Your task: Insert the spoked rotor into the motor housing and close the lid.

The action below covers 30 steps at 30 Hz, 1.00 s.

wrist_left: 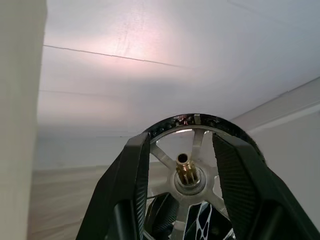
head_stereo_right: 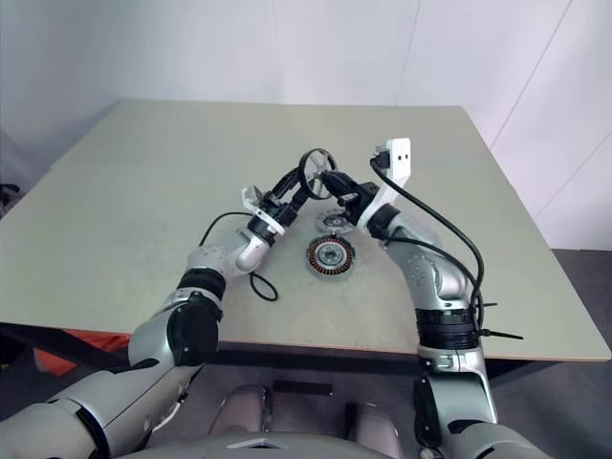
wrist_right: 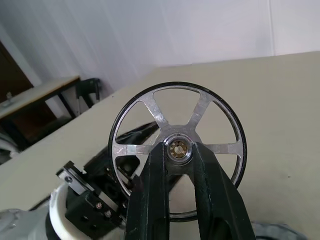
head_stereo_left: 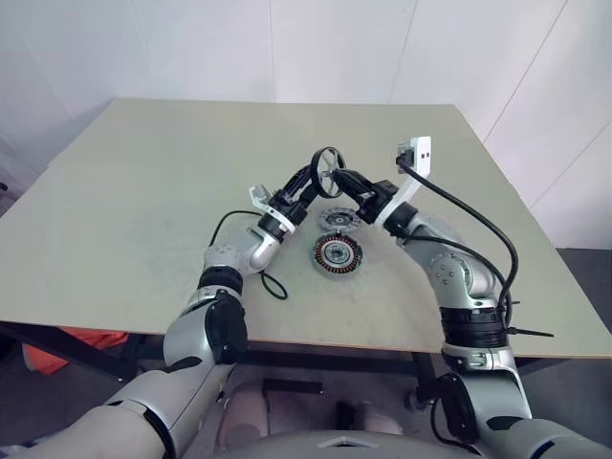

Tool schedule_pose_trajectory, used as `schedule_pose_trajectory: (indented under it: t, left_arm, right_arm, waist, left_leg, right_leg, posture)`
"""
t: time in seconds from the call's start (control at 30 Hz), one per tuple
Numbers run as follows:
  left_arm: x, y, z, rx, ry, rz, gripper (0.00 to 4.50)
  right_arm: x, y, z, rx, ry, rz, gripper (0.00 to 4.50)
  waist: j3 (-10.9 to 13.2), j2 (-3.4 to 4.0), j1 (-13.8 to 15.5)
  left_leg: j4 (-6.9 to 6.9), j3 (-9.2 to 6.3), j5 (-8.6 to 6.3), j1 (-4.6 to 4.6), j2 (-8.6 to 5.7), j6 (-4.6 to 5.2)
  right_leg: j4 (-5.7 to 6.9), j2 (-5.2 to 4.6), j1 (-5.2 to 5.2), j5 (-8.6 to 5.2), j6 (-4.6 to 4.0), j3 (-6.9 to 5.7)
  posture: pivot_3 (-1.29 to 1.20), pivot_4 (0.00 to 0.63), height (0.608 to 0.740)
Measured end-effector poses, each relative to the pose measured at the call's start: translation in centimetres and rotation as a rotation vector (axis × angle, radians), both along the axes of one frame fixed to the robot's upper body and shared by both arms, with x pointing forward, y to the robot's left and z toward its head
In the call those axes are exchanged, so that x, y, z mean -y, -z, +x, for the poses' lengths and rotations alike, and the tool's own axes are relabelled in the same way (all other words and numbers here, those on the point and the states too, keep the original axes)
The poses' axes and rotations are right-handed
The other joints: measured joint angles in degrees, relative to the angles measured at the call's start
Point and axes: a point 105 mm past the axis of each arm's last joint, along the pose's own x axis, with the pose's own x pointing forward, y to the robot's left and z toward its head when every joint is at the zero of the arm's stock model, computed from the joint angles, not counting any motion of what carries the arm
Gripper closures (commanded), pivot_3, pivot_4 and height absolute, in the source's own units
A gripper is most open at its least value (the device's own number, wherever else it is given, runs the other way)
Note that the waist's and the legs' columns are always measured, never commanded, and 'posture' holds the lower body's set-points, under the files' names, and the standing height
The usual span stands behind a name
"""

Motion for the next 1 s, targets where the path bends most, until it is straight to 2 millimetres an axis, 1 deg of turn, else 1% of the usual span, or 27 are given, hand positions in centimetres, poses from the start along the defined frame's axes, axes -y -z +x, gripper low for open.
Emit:
schedule_pose_trajectory:
  t: [0.03, 0.07, 0.13, 0.2, 0.23, 0.33, 0.4, 0.57, 0.73, 0.83, 1.0]
  left_arm:
    - [-0.3, 0.3, 0.0, -0.002, -0.007, 0.009, 2.41]
    - [-0.7, 0.7, -0.1, -0.006, -0.015, 0.023, 2.41]
    - [-1.9, 2.0, -0.3, -0.024, -0.038, 0.065, 2.41]
    - [-3.4, 3.0, -0.5, -0.033, -0.07, 0.105, 2.41]
    - [-3.8, 3.2, -0.6, -0.033, -0.08, 0.117, 2.41]
    - [-5.0, 3.3, -0.6, -0.024, -0.112, 0.148, 2.41]
    - [-6.0, 3.4, -0.6, -0.023, -0.144, 0.163, 2.41]
    - [-7.1, 3.3, -0.6, -0.013, -0.195, 0.198, 2.41]
    - [-6.5, 3.3, -0.8, -0.017, -0.197, 0.213, 2.41]
    - [-6.3, 3.1, -0.9, -0.015, -0.198, 0.223, 2.41]
    - [-6.6, 3.2, -1.1, -0.022, -0.208, 0.239, 2.41]
  right_arm:
    - [0.5, -0.3, -0.1, 0.013, 0.0, -0.032, 4.15]
    - [0.9, -0.5, -0.5, 0.034, -0.013, -0.102, 4.15]
    - [1.8, -0.3, -1.4, 0.068, -0.049, -0.292, 4.15]
    - [2.4, 0.7, -2.3, 0.063, -0.086, -0.436, 4.15]
    - [2.5, 1.4, -2.6, 0.048, -0.108, -0.481, 4.15]
    - [2.0, 3.2, -4.1, 0.016, -0.211, -0.599, 4.15]
    - [1.5, 3.6, -4.7, 0.008, -0.261, -0.627, 4.15]
    - [1.1, 4.3, -5.2, -0.025, -0.304, -0.646, 4.15]
    - [0.5, 5.3, -5.2, -0.059, -0.316, -0.634, 4.15]
    - [0.6, 5.9, -5.0, -0.079, -0.304, -0.627, 4.15]
    - [0.9, 6.8, -5.4, -0.114, -0.303, -0.628, 4.15]
  waist:
    - [0.0, 0.0, 0.0]
    - [0.0, 0.0, 0.0]
    - [0.0, -0.01, 0.1]
    - [0.0, -0.01, 0.0]
    - [0.0, -0.01, 0.0]
    - [0.0, -0.01, 0.0]
    - [0.0, -0.01, -0.1]
    - [0.0, -0.01, 0.0]
    - [0.0, -0.01, -0.1]
    - [0.0, -0.02, -0.1]
    - [0.0, -0.01, -0.1]
  left_leg:
    - [0.0, 0.0, 0.0, 0.01, 0.01, 0.0]
    - [0.0, -0.01, 0.0, 0.01, 0.0, 0.0]
    - [-0.01, -0.12, 0.0, 0.07, 0.01, 0.0]
    - [-0.04, -0.16, -0.01, 0.16, 0.06, -0.01]
    - [-0.04, -0.15, 0.0, 0.18, 0.08, -0.01]
    - [-0.03, -0.15, 0.0, 0.22, 0.09, -0.02]
    - [0.02, -0.15, 0.0, 0.24, 0.07, -0.01]
    - [0.17, -0.14, -0.08, 0.25, 0.06, 0.12]
    - [0.19, -0.12, -0.07, 0.25, 0.08, 0.11]
    - [0.19, -0.11, -0.07, 0.25, 0.08, 0.11]
    - [0.19, -0.11, -0.08, 0.24, 0.07, 0.12]
  right_leg:
    - [0.0, 0.0, 0.01, 0.0, 0.0, 0.0]
    - [-0.01, 0.01, 0.01, 0.0, 0.01, 0.0]
    - [-0.01, 0.02, 0.1, -0.03, 0.11, 0.0]
    - [-0.01, 0.1, 0.14, -0.05, 0.19, 0.01]
    - [0.0, 0.13, 0.15, -0.06, 0.16, 0.01]
    - [0.01, 0.12, 0.19, -0.08, 0.13, 0.01]
    - [0.04, 0.09, 0.21, -0.08, 0.13, 0.04]
    - [0.05, 0.07, 0.32, -0.08, 0.1, 0.04]
    - [0.09, 0.08, 0.3, -0.08, 0.09, 0.04]
    - [0.08, 0.08, 0.3, -0.08, 0.09, 0.04]
    - [0.08, 0.08, 0.3, -0.08, 0.09, 0.04]
  posture:
    - [0.0, 0.0, 0.74]
    - [0.0, 0.0, 0.74]
    - [0.0, 0.0, 0.74]
    - [0.0, 0.0, 0.74]
    - [0.0, 0.0, 0.74]
    - [0.0, 0.0, 0.74]
    - [0.0, 0.0, 0.74]
    - [0.0, 0.0, 0.74]
    - [0.0, 0.0, 0.74]
    - [0.0, 0.0, 0.74]
    - [0.0, 0.0, 0.74]
